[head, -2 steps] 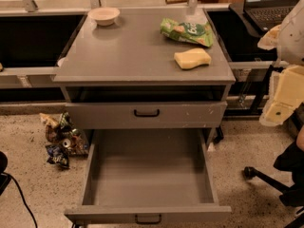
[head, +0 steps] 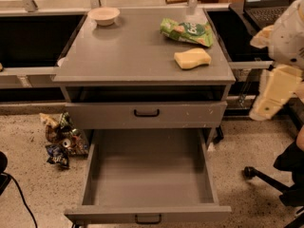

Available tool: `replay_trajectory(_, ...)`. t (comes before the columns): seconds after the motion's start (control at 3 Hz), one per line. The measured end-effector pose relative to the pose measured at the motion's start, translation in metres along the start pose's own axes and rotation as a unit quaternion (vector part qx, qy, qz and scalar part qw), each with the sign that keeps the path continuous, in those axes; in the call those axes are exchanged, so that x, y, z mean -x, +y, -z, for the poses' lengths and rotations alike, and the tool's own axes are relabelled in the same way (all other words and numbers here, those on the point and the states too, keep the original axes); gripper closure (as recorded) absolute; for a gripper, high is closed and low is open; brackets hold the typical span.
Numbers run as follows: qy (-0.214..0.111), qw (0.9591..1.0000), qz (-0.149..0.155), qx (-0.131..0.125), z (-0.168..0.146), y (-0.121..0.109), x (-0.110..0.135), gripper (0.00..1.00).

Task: Place sponge into middle drawer

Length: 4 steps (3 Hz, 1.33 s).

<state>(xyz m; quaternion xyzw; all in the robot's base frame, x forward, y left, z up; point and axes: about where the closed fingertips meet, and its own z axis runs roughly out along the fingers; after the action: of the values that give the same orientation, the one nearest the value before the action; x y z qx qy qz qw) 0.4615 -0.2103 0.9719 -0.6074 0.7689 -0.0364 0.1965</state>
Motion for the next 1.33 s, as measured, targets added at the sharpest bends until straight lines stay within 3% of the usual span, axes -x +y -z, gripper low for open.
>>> replay_trajectory(0.67, -0.095, 0.9951, 0.019, -0.020, -0.078, -0.060, 0.031, 0.00)
replay_trajectory(1.0, -0.095, 0.9951, 0.018, -0.020, -0.078, -0.060, 0.031, 0.00)
replay_trajectory(1.33, -0.115, 0.9928, 0.016, -0.029, -0.091, -0.078, 0.035, 0.00)
